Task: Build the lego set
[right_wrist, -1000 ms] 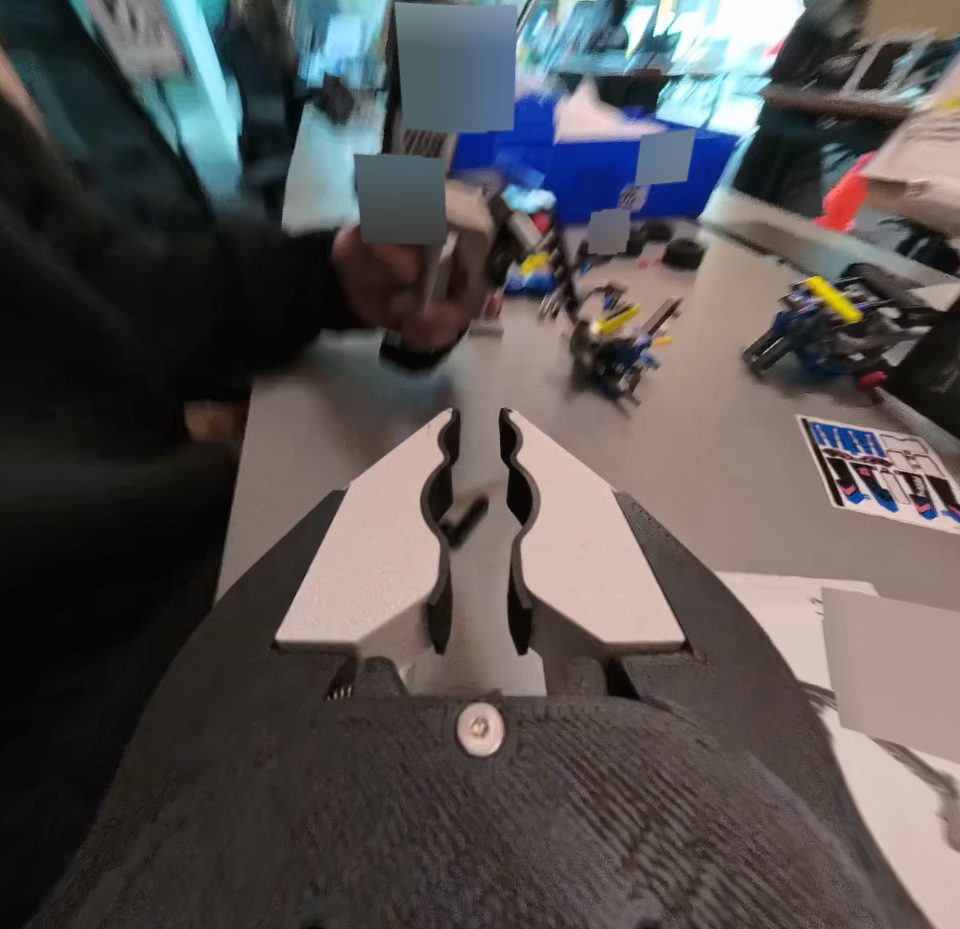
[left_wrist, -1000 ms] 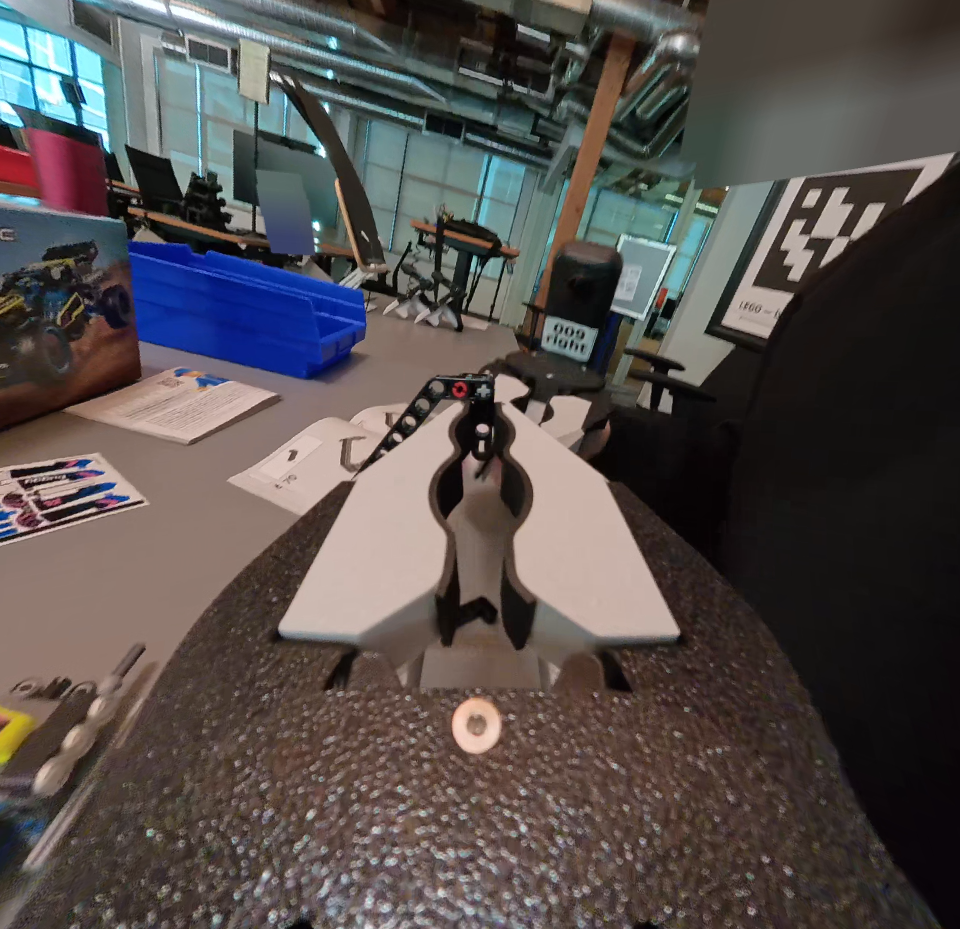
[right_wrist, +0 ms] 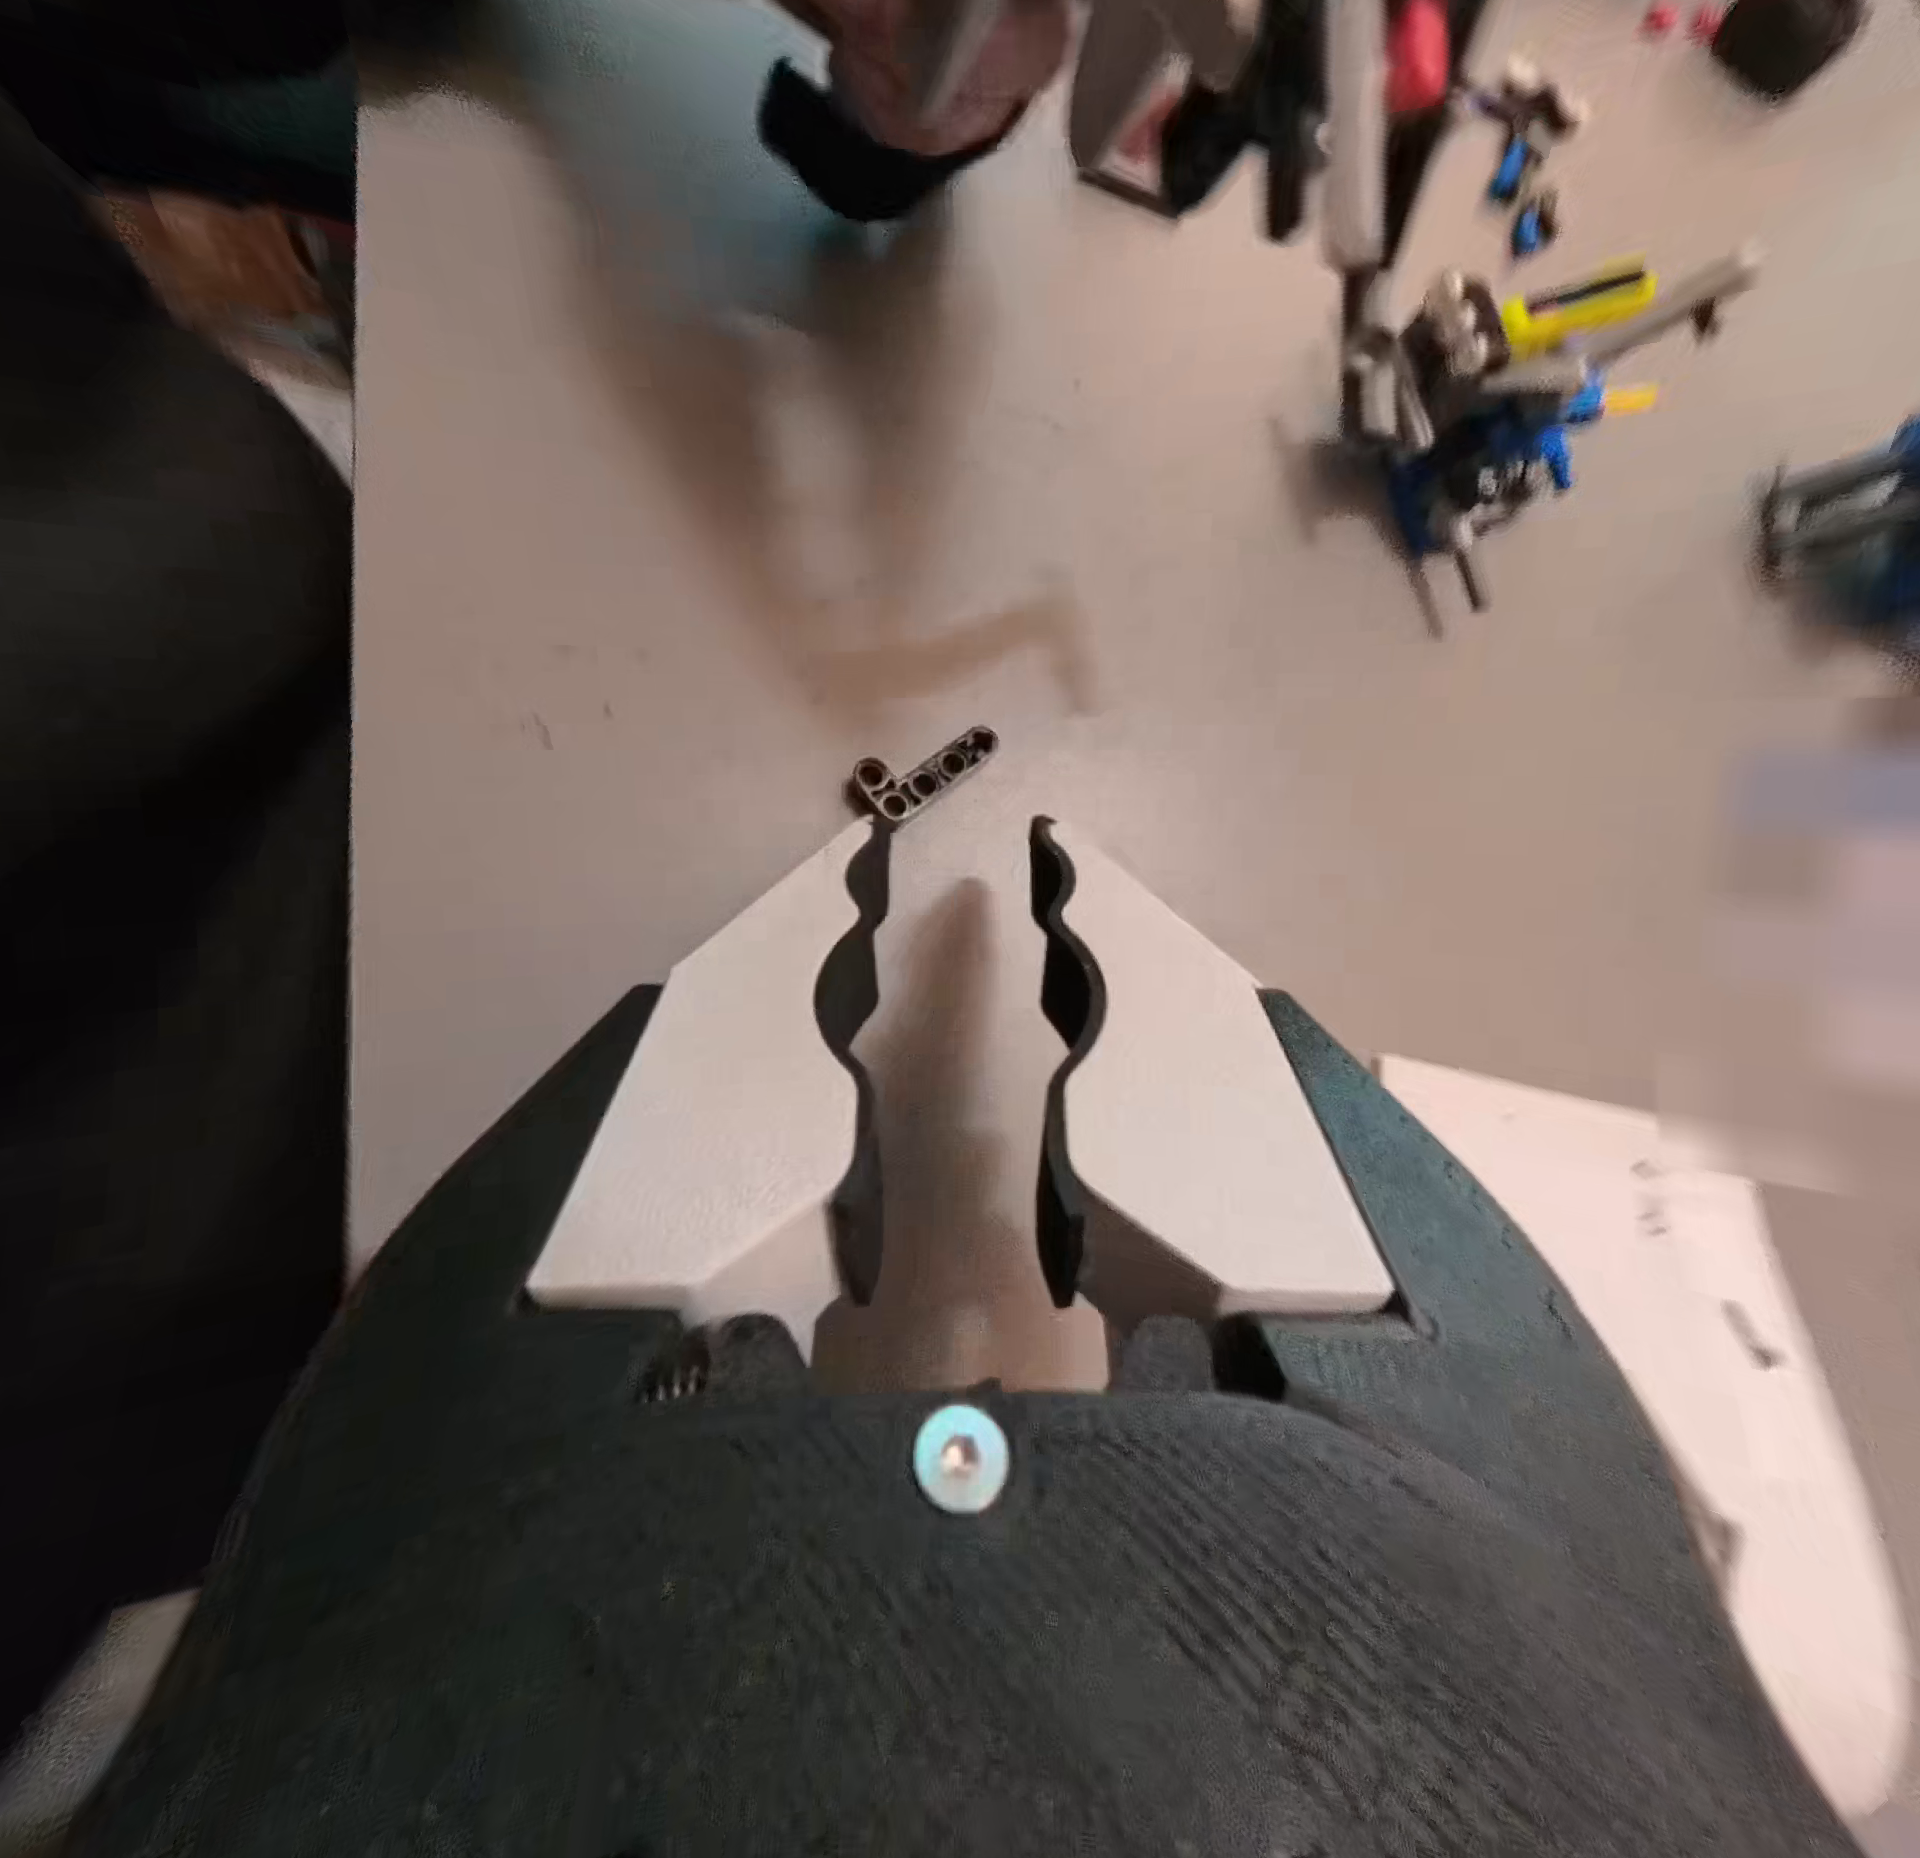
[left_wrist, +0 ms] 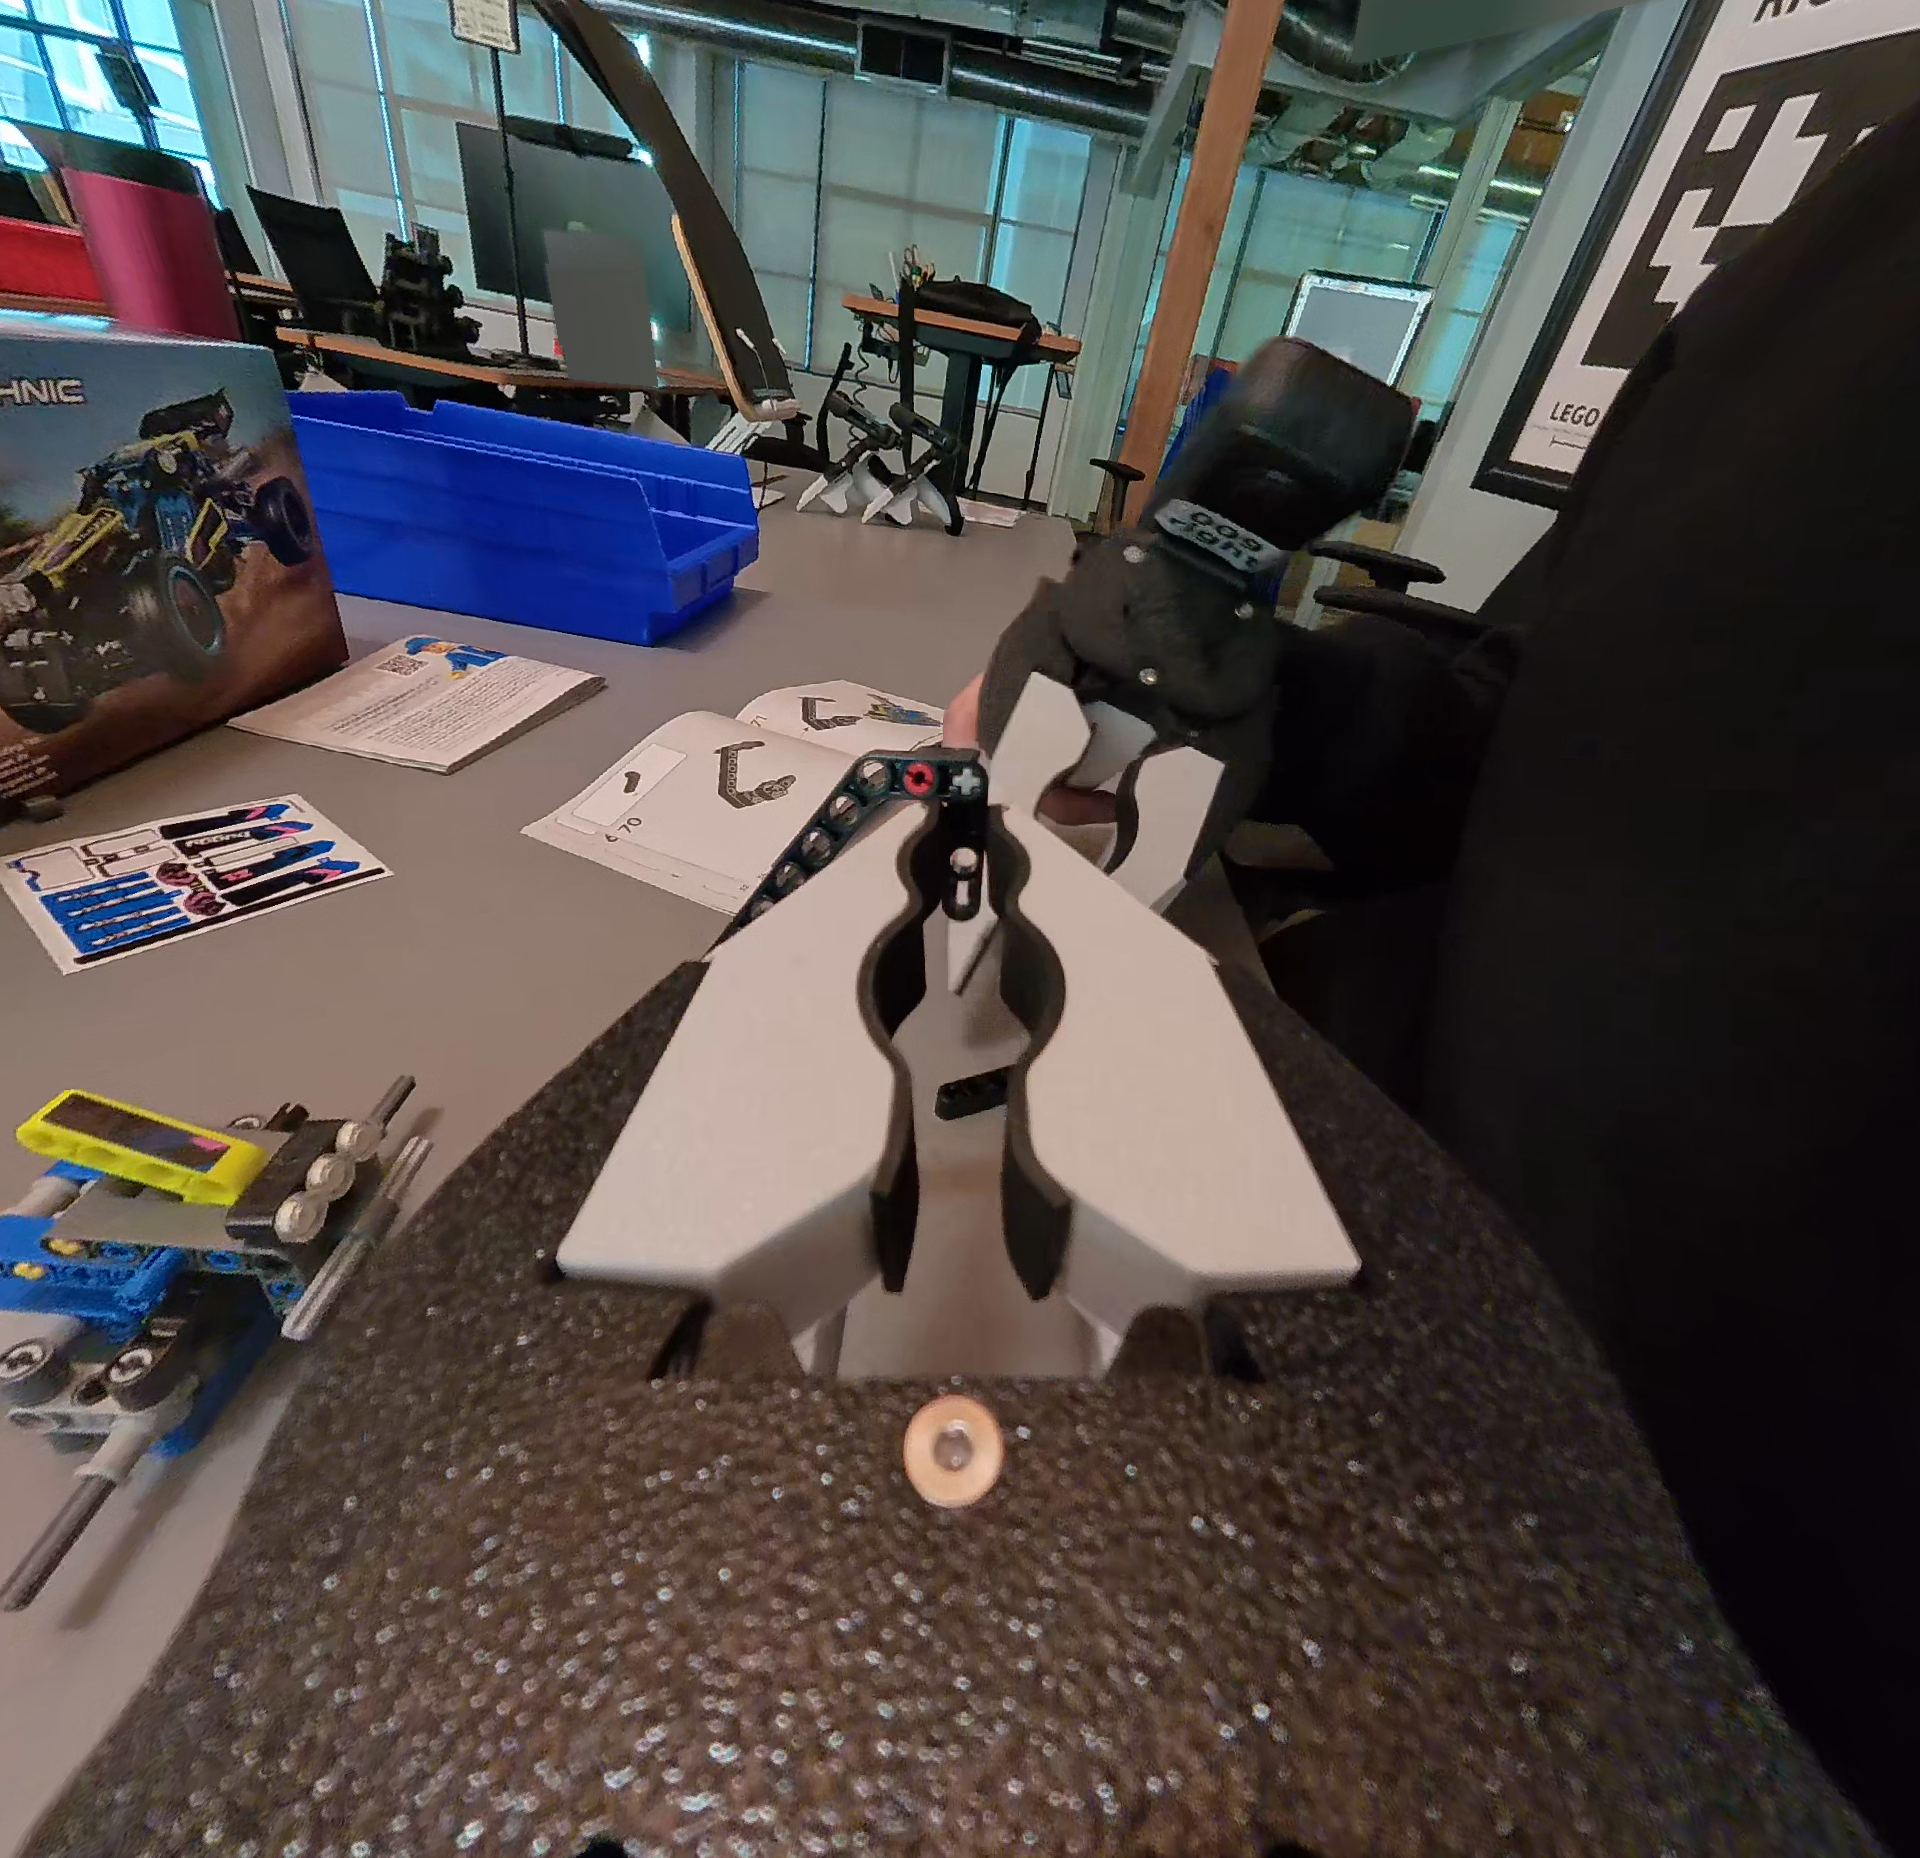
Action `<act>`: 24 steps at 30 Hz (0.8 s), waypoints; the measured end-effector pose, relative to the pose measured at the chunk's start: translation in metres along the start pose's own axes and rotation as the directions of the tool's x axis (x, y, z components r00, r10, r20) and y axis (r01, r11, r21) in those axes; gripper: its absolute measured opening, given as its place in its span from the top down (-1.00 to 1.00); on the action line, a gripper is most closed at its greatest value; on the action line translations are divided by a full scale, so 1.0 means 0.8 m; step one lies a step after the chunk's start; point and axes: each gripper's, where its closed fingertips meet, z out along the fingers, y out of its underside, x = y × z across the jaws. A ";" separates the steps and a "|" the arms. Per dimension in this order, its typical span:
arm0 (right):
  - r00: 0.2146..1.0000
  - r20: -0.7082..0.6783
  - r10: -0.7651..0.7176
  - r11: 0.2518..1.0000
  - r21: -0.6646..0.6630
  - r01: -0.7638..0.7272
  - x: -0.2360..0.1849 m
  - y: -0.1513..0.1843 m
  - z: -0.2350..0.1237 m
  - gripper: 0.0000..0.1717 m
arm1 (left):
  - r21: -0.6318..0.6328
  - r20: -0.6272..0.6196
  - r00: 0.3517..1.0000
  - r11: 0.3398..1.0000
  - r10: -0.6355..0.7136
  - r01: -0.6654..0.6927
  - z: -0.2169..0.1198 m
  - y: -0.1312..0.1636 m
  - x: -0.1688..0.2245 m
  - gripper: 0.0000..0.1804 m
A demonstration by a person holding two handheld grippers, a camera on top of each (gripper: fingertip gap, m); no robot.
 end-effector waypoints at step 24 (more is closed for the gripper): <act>0.974 -0.142 0.178 0.978 -0.081 -0.190 0.017 0.018 0.003 0.82 | 0.023 0.000 1.000 1.000 -0.003 0.003 0.002 -0.002 -0.005 0.96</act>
